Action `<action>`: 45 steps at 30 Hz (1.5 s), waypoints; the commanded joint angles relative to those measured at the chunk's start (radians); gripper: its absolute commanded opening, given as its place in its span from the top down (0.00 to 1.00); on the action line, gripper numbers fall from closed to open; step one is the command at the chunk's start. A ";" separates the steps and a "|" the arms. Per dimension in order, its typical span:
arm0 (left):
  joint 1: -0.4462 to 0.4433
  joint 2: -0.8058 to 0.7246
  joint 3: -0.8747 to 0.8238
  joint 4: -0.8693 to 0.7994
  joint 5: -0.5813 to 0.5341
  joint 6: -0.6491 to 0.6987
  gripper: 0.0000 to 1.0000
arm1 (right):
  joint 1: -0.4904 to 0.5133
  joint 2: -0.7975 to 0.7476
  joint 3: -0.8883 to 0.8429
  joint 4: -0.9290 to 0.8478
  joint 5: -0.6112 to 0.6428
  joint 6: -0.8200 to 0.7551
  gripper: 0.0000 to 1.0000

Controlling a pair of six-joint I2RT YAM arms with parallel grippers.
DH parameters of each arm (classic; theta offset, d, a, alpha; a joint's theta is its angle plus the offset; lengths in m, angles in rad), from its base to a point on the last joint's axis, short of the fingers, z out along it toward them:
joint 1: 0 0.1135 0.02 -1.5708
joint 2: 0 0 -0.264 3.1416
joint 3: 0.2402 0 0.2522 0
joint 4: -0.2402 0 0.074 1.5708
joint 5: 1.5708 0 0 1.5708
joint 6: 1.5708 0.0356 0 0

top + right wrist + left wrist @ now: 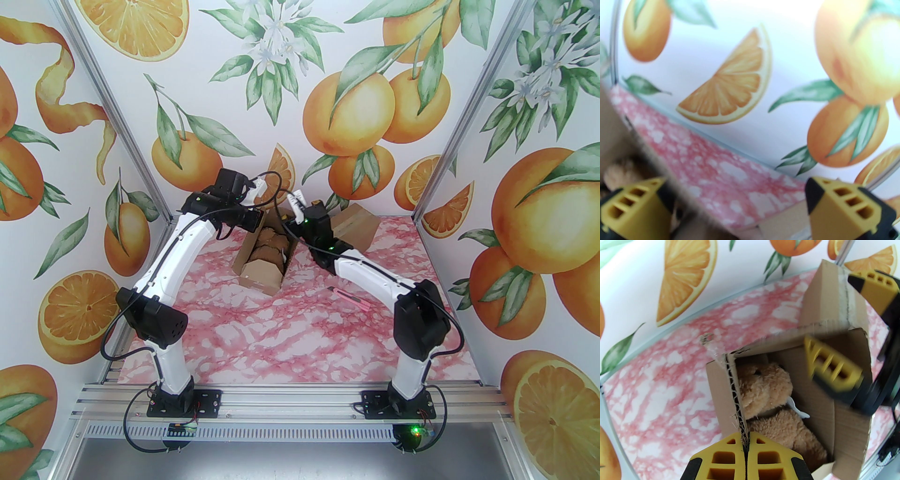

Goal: Unpack the express box

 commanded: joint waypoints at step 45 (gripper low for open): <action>-0.028 -0.197 -0.192 0.226 -0.222 -0.180 1.00 | 0.208 0.009 0.116 -0.271 -0.185 0.374 0.36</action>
